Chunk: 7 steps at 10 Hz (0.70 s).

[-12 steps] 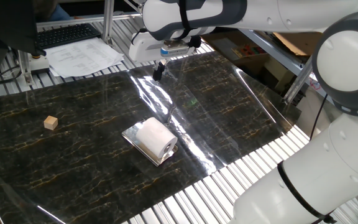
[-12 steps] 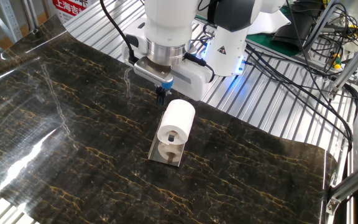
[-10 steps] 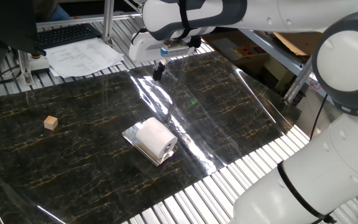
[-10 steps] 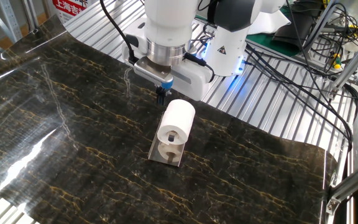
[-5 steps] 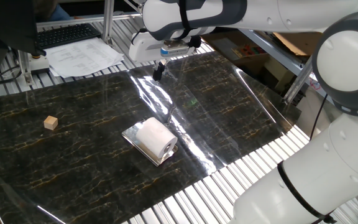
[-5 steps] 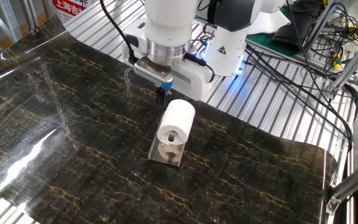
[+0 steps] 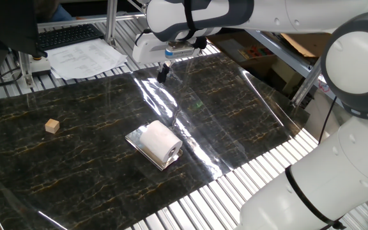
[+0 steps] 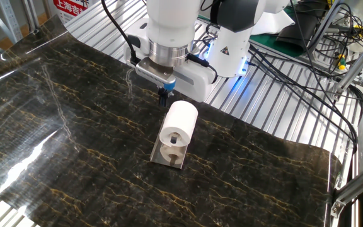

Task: Take the roll of paper down from the shelf

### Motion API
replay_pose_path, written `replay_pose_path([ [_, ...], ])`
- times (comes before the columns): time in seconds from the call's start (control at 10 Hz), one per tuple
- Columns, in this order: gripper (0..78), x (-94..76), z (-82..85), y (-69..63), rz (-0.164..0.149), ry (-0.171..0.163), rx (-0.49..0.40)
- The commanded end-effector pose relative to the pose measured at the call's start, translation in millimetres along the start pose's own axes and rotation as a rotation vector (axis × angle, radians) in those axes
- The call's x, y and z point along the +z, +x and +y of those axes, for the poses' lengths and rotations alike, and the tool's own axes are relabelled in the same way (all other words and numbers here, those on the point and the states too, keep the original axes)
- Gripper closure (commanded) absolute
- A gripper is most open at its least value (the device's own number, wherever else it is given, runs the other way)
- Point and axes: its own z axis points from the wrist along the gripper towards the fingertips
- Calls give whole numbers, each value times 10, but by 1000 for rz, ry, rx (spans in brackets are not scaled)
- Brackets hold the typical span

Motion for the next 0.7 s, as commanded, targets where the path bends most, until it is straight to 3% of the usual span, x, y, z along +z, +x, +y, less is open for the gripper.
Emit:
replay_pose_path([
  [0.1, 776, -1, 2, 1, 72, -86, 63],
  [0.2, 776, -3, 5, 3, 72, -67, 60],
  [0.7, 776, 61, 55, 11, 84, -57, 51],
])
